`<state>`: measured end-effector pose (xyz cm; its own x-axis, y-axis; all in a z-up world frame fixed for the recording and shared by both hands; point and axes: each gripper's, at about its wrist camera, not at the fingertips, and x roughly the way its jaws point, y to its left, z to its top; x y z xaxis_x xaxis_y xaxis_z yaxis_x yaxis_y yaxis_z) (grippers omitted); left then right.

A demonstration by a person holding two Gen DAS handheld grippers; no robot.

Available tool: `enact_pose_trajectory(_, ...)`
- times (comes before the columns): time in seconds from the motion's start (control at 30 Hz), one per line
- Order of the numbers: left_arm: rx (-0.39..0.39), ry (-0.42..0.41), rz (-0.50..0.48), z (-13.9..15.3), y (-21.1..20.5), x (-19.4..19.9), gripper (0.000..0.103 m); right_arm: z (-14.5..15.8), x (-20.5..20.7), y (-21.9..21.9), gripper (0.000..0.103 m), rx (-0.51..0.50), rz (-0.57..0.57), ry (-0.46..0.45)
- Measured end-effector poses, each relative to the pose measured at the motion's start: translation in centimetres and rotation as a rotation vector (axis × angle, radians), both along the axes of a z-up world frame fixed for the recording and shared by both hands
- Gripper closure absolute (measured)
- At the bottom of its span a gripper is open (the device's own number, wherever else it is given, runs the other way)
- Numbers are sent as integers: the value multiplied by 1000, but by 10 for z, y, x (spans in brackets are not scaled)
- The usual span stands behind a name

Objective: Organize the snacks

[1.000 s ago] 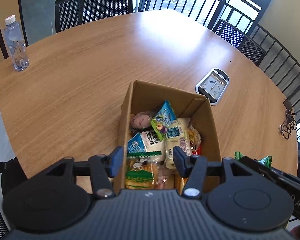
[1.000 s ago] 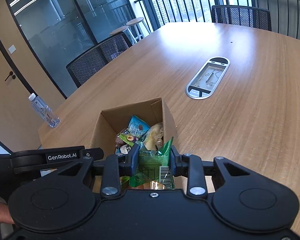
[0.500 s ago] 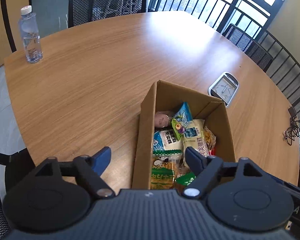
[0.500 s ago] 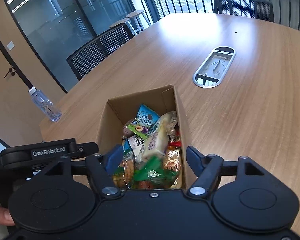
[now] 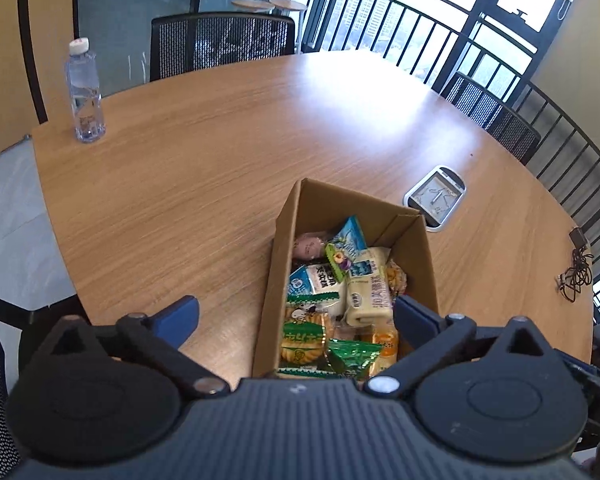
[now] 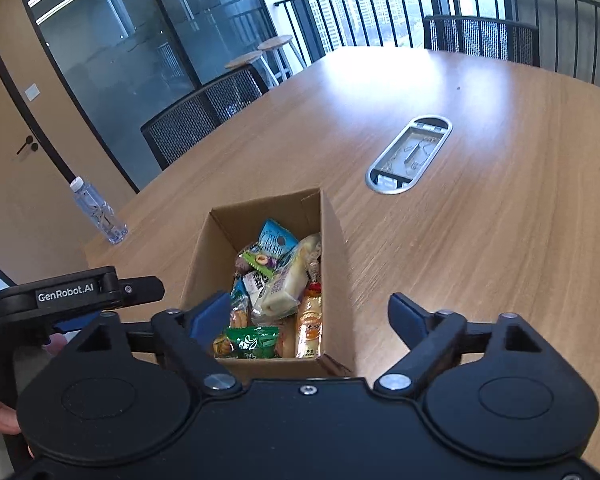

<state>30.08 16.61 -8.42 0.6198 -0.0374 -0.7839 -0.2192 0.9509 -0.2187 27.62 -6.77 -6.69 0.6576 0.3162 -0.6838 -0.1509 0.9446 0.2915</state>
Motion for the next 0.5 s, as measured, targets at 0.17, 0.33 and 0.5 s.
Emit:
enact_pose_trajectory(0.17,32,-42,-7,18,-14,-17,0,16,-14,-12,3,-48,2,-46)
enact_pose_trajectory(0.33,58,-58,-25,31,-33,-38,0,31,-32,-25,0,-101,-16,-88)
enact_pose_trajectory(0.5,88,-75,-52,43,-52,-61,0,42,-51,-43,0,-112,-31,-110)
